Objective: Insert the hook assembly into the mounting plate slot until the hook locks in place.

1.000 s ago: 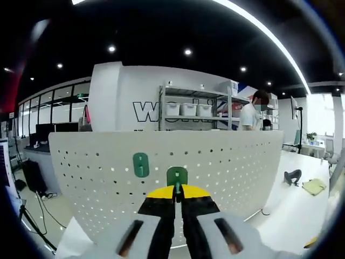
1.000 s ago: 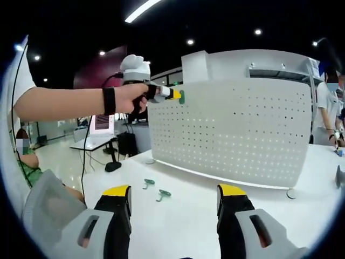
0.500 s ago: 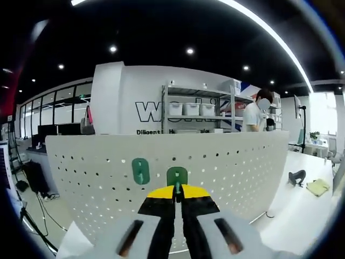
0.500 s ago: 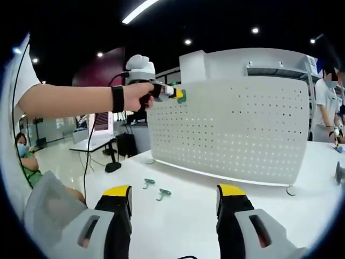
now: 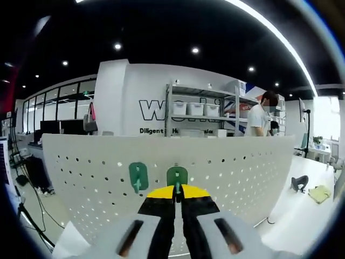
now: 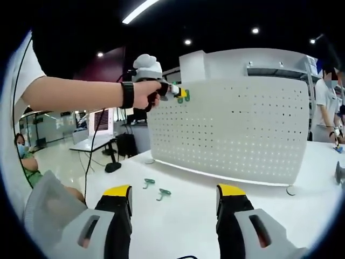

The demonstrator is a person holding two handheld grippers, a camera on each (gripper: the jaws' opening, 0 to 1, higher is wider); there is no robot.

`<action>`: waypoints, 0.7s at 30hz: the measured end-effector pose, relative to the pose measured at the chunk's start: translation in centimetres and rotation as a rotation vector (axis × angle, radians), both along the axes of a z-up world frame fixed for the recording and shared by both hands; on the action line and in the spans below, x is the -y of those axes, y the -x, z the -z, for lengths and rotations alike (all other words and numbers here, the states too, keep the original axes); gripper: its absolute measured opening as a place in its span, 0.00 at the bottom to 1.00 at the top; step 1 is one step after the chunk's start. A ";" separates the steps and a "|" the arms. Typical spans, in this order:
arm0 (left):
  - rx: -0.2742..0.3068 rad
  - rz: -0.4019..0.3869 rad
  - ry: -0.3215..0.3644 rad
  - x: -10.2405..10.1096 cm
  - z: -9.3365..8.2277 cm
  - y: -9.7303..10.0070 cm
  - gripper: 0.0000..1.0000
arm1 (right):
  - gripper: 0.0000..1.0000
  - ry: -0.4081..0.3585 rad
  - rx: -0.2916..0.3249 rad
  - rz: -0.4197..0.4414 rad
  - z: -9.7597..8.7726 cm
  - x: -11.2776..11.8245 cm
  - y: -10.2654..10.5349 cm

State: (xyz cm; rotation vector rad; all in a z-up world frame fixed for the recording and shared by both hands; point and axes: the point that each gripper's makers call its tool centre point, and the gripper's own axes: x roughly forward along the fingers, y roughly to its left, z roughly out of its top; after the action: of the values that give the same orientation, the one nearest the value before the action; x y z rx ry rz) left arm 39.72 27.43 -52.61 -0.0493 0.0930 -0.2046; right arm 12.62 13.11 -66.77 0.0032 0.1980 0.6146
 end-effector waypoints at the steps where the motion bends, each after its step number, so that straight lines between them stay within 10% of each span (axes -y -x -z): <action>1: -0.002 -0.001 -0.001 0.0 0.0 -0.1 0.02 | 0.64 -0.002 0.001 0.003 0.0 0.1 0.0; 21: -0.032 -0.029 -0.010 0.1 -0.1 -1.8 0.03 | 0.63 -0.024 -0.012 0.025 0.0 0.7 0.0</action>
State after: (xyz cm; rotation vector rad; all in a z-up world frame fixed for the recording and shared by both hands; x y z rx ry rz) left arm 41.54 27.33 -52.47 -0.0438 0.1253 -0.1748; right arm 12.63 12.39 -66.79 0.0320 0.2021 0.5924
